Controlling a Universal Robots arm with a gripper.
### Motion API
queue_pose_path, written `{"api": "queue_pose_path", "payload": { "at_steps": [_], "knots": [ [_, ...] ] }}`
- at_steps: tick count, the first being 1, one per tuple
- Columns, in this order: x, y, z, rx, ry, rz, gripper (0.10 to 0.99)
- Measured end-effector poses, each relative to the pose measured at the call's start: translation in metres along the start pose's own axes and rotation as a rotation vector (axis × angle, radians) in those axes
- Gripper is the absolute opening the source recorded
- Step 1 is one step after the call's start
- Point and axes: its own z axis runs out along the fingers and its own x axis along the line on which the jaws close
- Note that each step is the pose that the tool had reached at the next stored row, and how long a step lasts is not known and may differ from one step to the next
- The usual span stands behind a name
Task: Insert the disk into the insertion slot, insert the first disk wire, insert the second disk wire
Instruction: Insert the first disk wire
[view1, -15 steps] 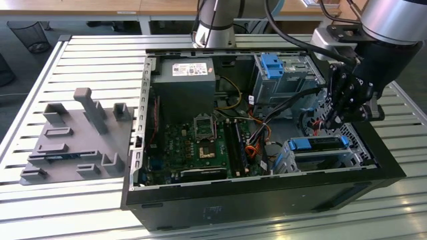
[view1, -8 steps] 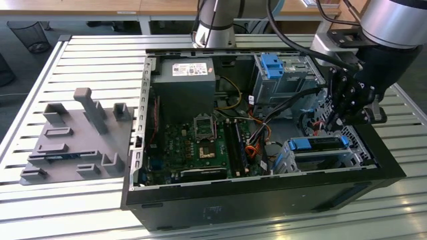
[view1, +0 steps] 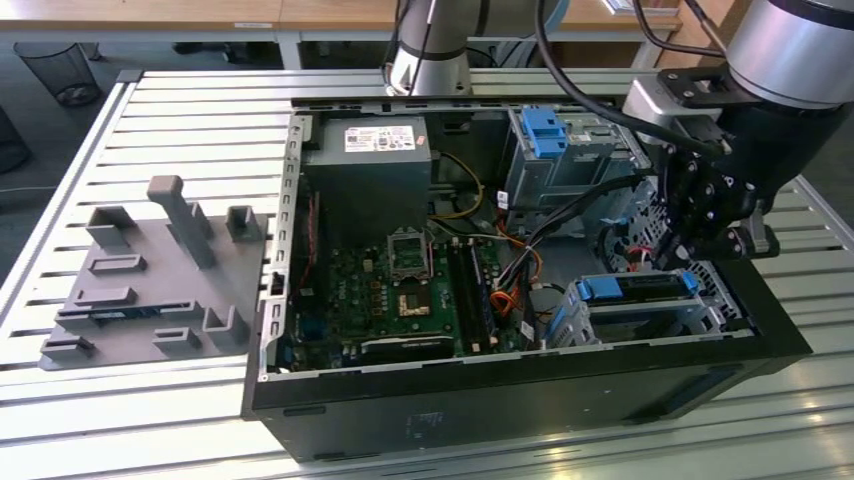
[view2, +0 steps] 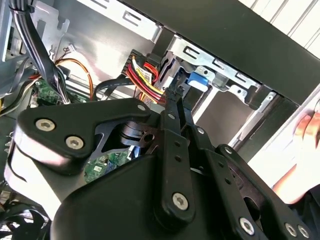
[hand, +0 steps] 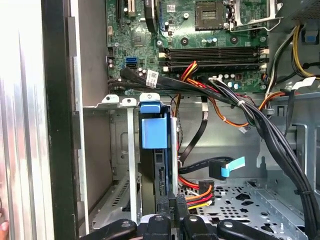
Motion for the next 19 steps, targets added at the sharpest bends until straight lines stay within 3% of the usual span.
{"api": "queue_pose_path", "payload": {
  "at_steps": [10, 12, 16, 19],
  "knots": [
    [0.0026, 0.0011, 0.0028, 0.000, -0.0023, -0.004, 0.169],
    [0.0033, 0.0013, 0.0040, 0.000, -0.0108, -0.004, 0.169],
    [0.0070, 0.0017, 0.0052, -0.001, -0.0449, -0.004, 0.169],
    [0.0110, 0.0018, 0.0056, -0.001, -0.0475, -0.005, 0.169]
  ]
}}
